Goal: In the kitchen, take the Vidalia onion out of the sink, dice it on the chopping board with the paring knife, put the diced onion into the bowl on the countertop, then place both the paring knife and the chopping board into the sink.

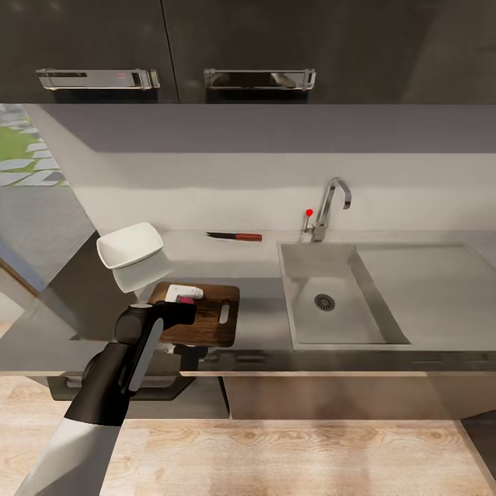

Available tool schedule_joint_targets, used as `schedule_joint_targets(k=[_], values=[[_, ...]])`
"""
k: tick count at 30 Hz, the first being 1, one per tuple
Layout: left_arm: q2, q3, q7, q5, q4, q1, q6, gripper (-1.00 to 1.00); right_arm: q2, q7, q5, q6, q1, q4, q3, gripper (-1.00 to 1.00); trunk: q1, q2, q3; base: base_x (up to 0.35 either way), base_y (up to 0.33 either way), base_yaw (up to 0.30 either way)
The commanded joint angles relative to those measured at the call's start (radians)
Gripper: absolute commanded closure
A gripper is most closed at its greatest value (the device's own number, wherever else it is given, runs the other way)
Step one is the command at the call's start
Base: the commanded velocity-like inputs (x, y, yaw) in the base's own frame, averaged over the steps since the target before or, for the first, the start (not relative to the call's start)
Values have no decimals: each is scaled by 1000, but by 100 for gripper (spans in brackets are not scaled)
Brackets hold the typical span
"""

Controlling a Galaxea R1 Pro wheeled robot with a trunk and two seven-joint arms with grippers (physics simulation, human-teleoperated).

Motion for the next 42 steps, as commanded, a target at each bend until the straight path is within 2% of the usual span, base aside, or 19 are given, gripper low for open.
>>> schedule_joint_targets(k=[1, 25, 42], values=[[0, 0, 2, 6, 0, -1, 4, 100, 1, 10, -4, -1, 0, -2, -5, -100, 1, -2, -2, 0, 0, 0], [0, 0, 2, 6, 11, -1, 4, 100, 1, 10, -5, -2, 0, -2, -5, -100, 1, -2, -2, 31, -33, 0], [0, 0, 2, 6, 21, -1, 4, 100, 1, 10, -4, -2, 0, -2, -5, -100, 1, -2, -17, 0, 18, 0]])
